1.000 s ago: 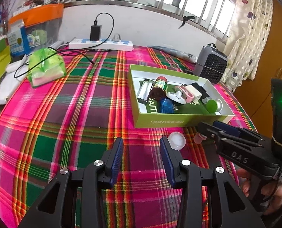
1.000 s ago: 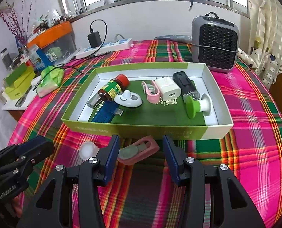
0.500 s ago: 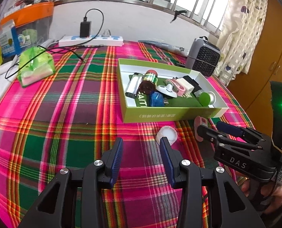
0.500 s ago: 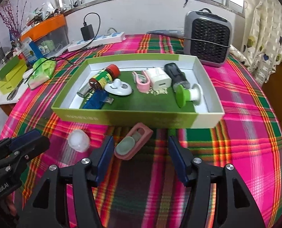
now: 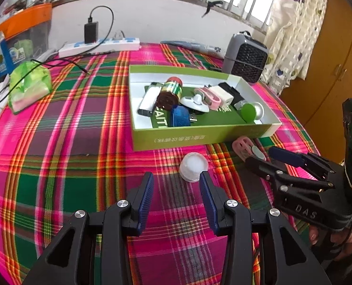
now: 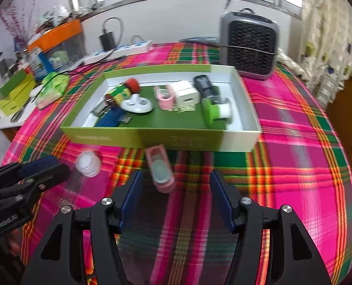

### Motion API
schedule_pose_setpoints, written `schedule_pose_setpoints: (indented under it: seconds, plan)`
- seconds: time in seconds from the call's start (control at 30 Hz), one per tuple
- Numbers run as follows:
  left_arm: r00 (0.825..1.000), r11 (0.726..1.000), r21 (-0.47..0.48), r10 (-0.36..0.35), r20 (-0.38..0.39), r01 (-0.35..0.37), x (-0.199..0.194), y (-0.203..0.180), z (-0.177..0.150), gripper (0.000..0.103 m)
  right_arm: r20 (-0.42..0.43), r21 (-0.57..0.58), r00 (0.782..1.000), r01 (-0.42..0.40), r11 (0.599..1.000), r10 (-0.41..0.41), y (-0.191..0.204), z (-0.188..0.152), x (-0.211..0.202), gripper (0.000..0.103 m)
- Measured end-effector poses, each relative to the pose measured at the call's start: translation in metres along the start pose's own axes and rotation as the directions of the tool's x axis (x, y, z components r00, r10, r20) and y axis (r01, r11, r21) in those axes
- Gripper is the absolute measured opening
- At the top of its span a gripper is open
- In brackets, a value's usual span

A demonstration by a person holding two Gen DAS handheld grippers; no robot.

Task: Organize rigid objects
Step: 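Close the left gripper on the white ball while the right gripper grasps the pink clip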

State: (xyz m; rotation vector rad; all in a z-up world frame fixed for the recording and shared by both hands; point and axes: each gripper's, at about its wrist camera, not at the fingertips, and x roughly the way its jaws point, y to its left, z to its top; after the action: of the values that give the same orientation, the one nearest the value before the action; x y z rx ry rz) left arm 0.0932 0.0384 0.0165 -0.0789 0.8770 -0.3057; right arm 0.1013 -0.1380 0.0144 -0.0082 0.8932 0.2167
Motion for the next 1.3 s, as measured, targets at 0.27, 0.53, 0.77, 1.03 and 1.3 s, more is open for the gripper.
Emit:
schedule_pose_setpoints:
  seconds: [0.27, 0.53, 0.77, 1.03, 1.3]
  plan:
    - [0.999, 0.999, 0.025, 0.032, -0.018, -0.032, 0.011, -0.01, 0.006, 0.039, -0.047, -0.095, 0.999, -0.032, 0.995, 0.027, 0.01, 0.002, 0.013, 0.059]
    - [0.997, 0.995, 0.062, 0.081, -0.02, -0.079, 0.019, -0.023, 0.011, 0.039, -0.053, -0.133, 0.998, -0.026, 0.991, 0.019, 0.007, 0.004, 0.017, 0.059]
    - [0.995, 0.994, 0.054, 0.095, -0.032, -0.093, 0.029, -0.026, 0.015, 0.039, -0.048, -0.144, 0.999, -0.017, 0.989, 0.01, 0.004, 0.005, 0.018, 0.059]
    - [0.992, 0.991, 0.057, 0.126, -0.024, -0.124, 0.032, -0.027, 0.016, 0.039, -0.041, -0.14, 0.999, -0.022, 0.99, 0.016, 0.002, 0.005, 0.018, 0.059]
    - [0.986, 0.982, 0.083, 0.168, -0.004, -0.167, 0.034, -0.031, 0.014, 0.039, -0.039, -0.151, 0.999, -0.029, 0.988, 0.023, -0.001, 0.006, 0.018, 0.059]
